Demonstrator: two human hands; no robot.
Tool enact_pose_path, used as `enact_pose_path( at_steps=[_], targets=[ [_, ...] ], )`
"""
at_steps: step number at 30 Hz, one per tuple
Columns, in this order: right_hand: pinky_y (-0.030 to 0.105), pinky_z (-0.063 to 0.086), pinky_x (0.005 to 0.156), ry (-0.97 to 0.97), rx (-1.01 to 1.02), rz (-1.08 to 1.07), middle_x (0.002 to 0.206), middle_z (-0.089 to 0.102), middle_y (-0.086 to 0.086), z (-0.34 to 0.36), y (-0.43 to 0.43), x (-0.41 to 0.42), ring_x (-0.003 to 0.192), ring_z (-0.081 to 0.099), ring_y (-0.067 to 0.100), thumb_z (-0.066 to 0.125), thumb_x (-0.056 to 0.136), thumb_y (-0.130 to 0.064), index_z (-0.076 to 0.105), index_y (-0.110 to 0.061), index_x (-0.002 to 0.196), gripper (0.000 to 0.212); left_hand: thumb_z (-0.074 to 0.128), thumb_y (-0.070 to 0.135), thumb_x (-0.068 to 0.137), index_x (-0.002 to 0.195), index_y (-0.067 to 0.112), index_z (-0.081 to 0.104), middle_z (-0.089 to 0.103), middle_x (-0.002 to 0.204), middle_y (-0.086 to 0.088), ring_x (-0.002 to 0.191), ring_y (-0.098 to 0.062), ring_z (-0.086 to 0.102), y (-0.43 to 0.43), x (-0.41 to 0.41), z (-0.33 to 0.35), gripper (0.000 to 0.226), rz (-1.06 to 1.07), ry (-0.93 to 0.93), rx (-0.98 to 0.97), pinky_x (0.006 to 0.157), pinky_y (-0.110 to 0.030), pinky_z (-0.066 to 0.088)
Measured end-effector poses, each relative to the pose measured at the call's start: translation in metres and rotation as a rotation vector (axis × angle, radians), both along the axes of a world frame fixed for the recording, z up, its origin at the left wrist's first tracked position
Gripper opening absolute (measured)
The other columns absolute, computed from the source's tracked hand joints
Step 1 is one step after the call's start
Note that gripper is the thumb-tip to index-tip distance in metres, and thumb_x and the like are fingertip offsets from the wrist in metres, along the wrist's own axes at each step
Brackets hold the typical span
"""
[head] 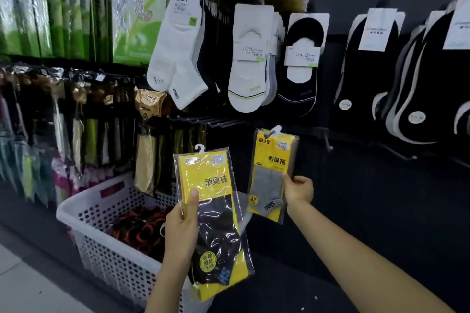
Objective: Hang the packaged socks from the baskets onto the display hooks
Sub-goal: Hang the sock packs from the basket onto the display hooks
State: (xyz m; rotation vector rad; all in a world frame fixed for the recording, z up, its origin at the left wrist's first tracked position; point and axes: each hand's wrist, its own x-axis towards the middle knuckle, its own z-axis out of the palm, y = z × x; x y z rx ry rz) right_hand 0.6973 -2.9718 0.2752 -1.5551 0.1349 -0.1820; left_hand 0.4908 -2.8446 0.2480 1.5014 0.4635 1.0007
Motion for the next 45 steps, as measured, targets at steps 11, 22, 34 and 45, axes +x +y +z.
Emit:
enact_pose_path(
  at_steps=[11,22,34,45],
  targets=[
    [0.023,0.054,0.069,-0.199,-0.042,0.699,0.094,0.068,0.012,0.014,-0.027,-0.113,0.082,0.064,0.019,0.061,0.089,-0.033,0.065,-0.011,0.099,0.024,0.058,0.057,0.075,0.05,0.023,0.043,0.045,0.045,0.01,0.042,-0.001,0.042,-0.026,0.008,0.002,0.045,-0.15,-0.037,-0.045,0.052,-0.02,0.035],
    [0.053,0.049,0.096,-0.193,0.073,0.55,0.094,0.072,0.018,0.018,-0.059,-0.107,0.1,0.065,0.039,0.063,0.09,-0.02,0.057,-0.008,0.095,0.015,0.04,0.063,0.077,0.058,0.016,0.026,0.024,0.042,0.01,0.042,-0.006,0.027,-0.033,0.008,0.011,0.052,-0.106,0.025,0.005,0.051,-0.024,0.028],
    [0.052,0.05,0.092,-0.272,-0.013,0.433,0.093,0.071,0.018,0.042,-0.034,-0.061,0.097,0.065,0.041,0.059,0.093,-0.02,0.055,-0.015,0.095,0.007,0.039,0.059,0.086,0.059,0.019,0.023,0.023,0.039,0.01,0.039,-0.003,0.022,-0.003,-0.001,0.004,0.05,0.066,0.003,0.039,0.053,-0.028,0.029],
    [0.042,0.052,0.093,0.024,0.118,0.234,0.108,0.067,0.013,0.018,-0.009,-0.005,0.102,0.063,0.027,0.075,0.081,-0.03,0.063,-0.007,0.097,0.031,0.042,0.055,0.089,0.059,0.018,0.025,0.027,0.045,0.012,0.044,-0.002,0.026,0.003,0.005,-0.005,0.05,0.039,-0.013,0.002,0.048,-0.016,0.027]
  ],
)
